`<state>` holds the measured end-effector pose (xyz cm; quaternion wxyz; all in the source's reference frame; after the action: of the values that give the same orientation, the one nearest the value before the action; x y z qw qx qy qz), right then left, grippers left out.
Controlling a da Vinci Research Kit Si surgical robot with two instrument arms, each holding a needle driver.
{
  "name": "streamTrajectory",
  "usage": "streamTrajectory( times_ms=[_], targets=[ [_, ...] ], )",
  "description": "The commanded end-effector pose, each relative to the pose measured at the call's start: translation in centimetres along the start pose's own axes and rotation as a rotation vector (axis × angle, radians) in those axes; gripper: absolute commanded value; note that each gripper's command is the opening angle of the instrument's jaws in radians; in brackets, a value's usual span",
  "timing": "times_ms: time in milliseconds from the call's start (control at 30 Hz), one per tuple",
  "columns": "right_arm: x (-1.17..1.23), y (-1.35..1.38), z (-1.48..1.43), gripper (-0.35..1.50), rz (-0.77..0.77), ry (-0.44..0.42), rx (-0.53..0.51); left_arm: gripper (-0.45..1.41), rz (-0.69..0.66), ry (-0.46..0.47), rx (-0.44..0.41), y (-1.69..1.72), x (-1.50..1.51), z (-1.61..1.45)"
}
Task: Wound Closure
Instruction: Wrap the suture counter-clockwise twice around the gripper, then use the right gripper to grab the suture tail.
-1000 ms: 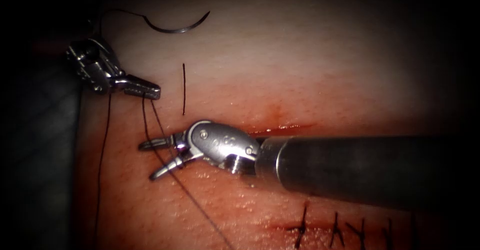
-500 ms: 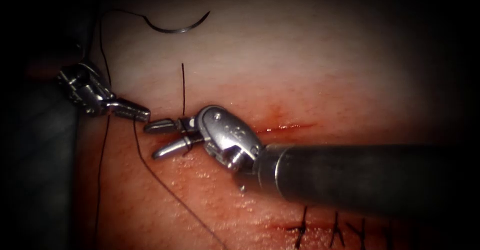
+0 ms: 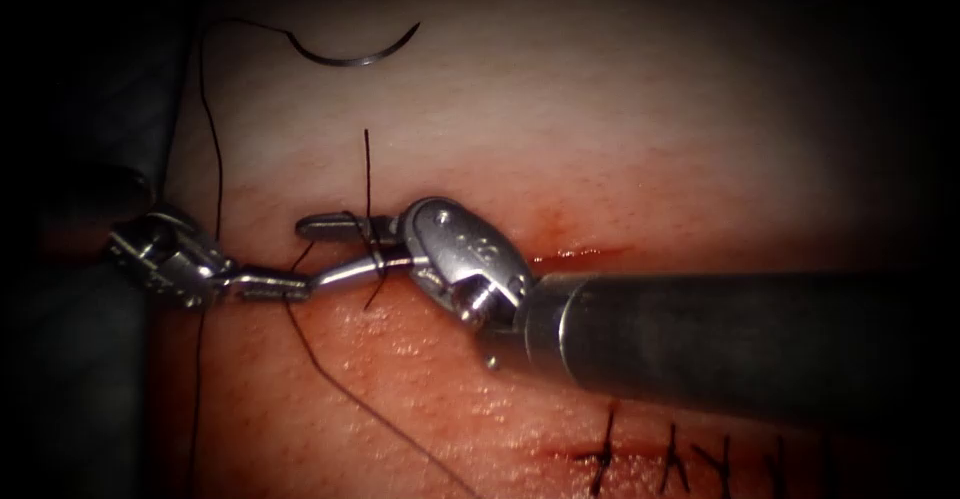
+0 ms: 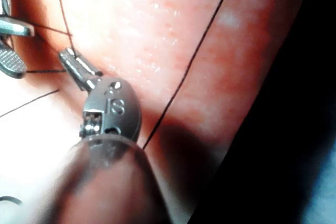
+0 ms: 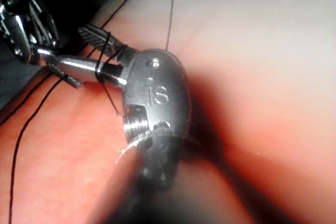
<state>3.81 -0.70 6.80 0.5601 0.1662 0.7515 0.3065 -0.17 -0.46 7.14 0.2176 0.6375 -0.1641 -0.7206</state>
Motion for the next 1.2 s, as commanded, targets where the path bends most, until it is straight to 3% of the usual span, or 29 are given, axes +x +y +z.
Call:
streamTrajectory(
  times_ms=[33,100,133,200,400,500,733,967,1200],
  targets=[
    [-0.05,0.03,0.06,0.76,0.031,-0.002,-0.017,-0.45,-0.004,-0.006,0.001,0.02,-0.02,0.09],
    [-0.06,0.04,0.07,0.81,0.096,-0.005,-0.045,-0.45,-0.006,-0.003,0.004,0.07,0.05,0.16],
    [-0.06,0.04,0.09,0.93,0.113,-0.009,-0.074,-0.45,-0.007,-0.003,0.006,0.11,0.09,0.24],
    [-0.06,0.04,0.09,0.93,0.132,-0.011,-0.095,-0.45,-0.010,-0.010,0.012,0.14,0.11,0.29],
    [-0.05,0.02,0.06,0.93,0.118,-0.042,-0.271,-0.45,-0.016,-0.021,0.015,0.21,0.19,0.38],
    [-0.04,0.00,0.03,1.11,0.095,-0.062,-0.377,-0.45,-0.021,-0.028,0.015,0.17,0.29,0.38],
    [-0.03,0.00,0.01,1.18,0.073,-0.086,-0.474,-0.45,-0.036,-0.029,0.018,0.03,0.48,0.42],
    [0.05,0.21,-0.23,1.08,0.111,-0.090,-0.583,-0.45,-0.049,-0.036,0.032,-0.09,0.24,0.53],
    [0.07,0.37,-0.36,1.10,0.138,-0.088,-0.636,-0.45,-0.077,-0.040,0.051,-0.19,-0.09,0.56]
  ],
)
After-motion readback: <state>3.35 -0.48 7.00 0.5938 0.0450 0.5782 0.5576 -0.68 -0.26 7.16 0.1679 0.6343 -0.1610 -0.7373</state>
